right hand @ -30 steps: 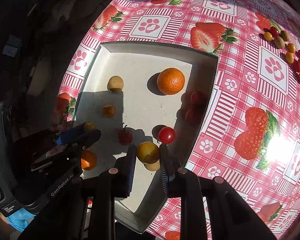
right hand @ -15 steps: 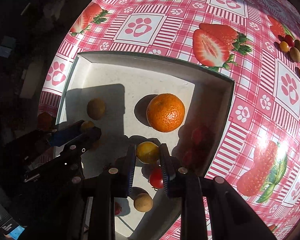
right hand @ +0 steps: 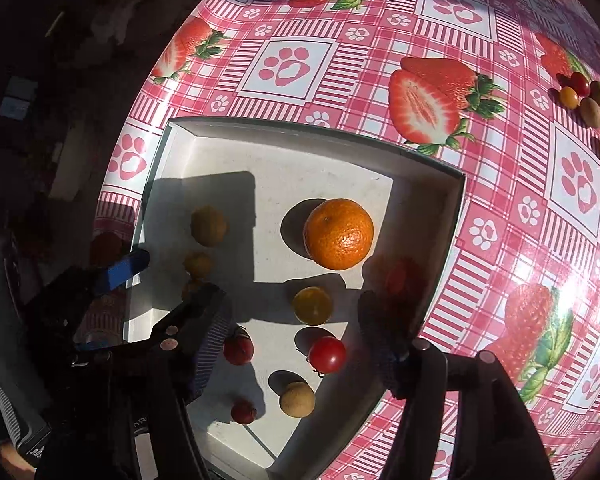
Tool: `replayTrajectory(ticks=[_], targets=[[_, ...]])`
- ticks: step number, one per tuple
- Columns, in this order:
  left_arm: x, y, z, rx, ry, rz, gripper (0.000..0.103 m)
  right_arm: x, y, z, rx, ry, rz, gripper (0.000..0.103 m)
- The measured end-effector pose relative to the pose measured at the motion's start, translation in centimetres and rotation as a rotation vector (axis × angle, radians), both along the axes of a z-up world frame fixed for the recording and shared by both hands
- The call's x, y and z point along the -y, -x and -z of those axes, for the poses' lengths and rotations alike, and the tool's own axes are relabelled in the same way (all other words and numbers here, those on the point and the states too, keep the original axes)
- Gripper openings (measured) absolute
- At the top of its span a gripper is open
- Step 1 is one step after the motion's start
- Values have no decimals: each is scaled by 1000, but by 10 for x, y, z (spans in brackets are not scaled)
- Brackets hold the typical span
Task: Organize fruits
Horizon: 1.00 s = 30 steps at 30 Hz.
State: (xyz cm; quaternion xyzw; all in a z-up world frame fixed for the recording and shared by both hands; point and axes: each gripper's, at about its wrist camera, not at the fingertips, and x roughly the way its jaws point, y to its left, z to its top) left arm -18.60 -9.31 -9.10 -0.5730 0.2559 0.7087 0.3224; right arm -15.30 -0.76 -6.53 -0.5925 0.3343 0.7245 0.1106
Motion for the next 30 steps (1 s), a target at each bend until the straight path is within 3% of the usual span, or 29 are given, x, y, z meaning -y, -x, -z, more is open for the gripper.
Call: replayTrajectory(ticks=[2, 3, 4, 9, 12, 19, 26, 30], targets=[[3, -3, -7, 9, -11, -6, 79, 1, -2, -11, -17, -5, 0, 83], [3, -5, -10, 7, -8, -9, 97, 2, -3, -15, -20, -12, 5, 83], [5, -8, -15, -3, -1, -11, 103, 2, -5, -20, -20, -22, 11, 86], [12, -22, -35, -29, -5, 6, 103, 2, -27, -46, -1, -108, 32, 97], [14, -28, -47, -39, -26, 16, 103, 5, -45, -58, 16, -136, 30, 97], [24, -42, -64, -11, 8, 14, 103, 22, -71, -80, 65, -166, -11, 97], [29, -64, -81, -9, 28, 98, 103, 32, -83, -94, 81, -138, -1, 97], [29, -73, -85, -18, 44, 137, 103, 34, -80, -101, 91, -182, -36, 97]])
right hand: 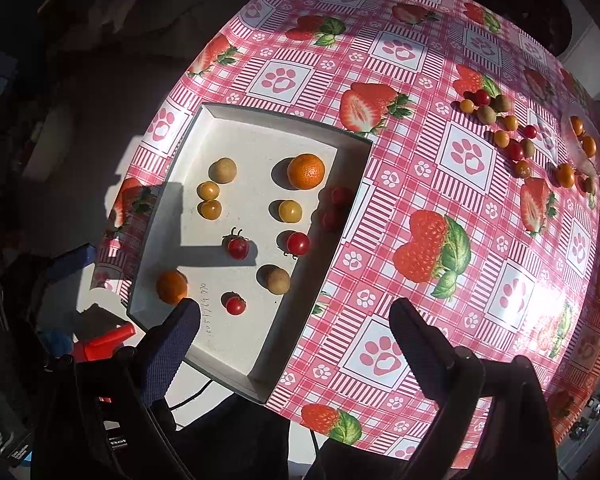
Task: Organize fruits
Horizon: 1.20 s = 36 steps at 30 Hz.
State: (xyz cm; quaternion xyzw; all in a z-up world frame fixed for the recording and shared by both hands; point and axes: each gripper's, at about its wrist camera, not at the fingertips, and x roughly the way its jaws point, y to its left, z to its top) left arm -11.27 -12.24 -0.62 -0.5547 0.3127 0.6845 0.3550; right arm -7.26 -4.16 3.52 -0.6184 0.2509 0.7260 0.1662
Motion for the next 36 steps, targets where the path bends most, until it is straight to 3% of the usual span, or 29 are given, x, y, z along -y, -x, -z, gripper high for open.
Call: replayTrajectory(ticks=[36], targets=[[-10, -21, -4, 11, 25, 73, 103, -3, 11, 3, 49, -38, -129, 97]])
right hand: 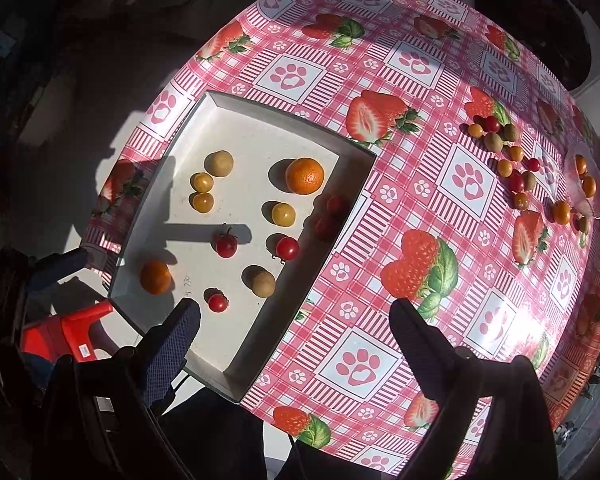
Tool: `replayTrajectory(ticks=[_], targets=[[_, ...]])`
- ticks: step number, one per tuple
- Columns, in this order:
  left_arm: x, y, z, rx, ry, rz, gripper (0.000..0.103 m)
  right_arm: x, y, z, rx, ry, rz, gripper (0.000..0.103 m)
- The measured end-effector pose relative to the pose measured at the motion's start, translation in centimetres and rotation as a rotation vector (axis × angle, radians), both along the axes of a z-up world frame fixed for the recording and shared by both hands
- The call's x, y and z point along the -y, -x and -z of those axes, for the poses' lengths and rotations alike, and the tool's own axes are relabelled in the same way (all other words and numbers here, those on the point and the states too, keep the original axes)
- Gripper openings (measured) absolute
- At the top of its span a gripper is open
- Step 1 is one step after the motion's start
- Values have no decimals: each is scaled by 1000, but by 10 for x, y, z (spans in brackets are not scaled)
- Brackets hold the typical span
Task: Organize fruits
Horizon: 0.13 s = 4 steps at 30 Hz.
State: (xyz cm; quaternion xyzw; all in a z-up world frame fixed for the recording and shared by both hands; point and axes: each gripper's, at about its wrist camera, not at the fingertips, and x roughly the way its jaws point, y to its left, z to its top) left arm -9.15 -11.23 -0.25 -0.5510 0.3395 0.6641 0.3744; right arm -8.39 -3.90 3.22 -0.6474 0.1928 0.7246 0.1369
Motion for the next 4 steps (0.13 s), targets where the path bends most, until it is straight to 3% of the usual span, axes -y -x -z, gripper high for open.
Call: replayTrajectory(ticks=[4], targets=[[-1, 0, -1, 4, -10, 0, 103, -1, 0, 2, 5, 7, -6, 97]])
